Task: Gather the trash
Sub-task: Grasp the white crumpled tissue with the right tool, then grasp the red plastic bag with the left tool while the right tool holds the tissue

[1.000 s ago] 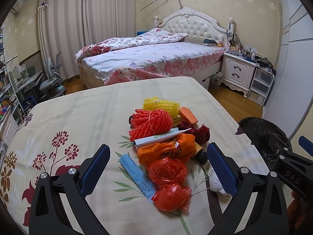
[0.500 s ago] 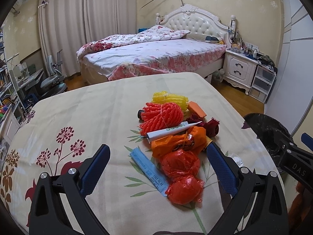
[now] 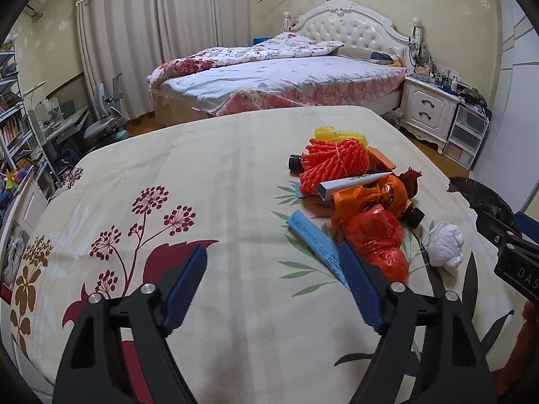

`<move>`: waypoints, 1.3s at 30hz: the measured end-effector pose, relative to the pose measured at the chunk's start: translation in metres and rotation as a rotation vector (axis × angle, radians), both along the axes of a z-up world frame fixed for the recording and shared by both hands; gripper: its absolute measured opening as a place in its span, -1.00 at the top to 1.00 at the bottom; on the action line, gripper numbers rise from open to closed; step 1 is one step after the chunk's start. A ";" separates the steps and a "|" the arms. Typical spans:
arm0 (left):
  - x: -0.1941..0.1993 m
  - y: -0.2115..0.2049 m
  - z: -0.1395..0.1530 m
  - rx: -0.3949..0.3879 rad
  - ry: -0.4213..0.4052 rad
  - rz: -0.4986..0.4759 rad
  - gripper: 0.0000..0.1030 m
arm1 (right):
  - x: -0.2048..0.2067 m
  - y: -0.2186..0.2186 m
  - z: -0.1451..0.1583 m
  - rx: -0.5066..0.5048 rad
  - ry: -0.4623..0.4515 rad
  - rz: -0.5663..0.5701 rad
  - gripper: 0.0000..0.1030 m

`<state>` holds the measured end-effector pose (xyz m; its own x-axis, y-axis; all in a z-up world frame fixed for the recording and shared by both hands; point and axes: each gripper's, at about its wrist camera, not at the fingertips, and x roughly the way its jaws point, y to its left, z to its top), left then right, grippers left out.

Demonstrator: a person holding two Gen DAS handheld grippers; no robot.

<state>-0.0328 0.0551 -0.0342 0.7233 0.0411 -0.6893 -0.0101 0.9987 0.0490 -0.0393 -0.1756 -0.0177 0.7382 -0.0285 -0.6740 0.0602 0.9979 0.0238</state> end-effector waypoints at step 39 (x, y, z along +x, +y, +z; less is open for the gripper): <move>0.015 -0.061 -0.006 -0.019 0.032 -0.105 -0.32 | 0.006 -0.020 -0.025 0.059 0.075 0.033 0.45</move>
<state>-0.0179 -0.0056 -0.0398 0.7009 -0.0471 -0.7117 0.0958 0.9950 0.0286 -0.0334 -0.1954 -0.0424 0.6858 0.0367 -0.7269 0.0312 0.9963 0.0797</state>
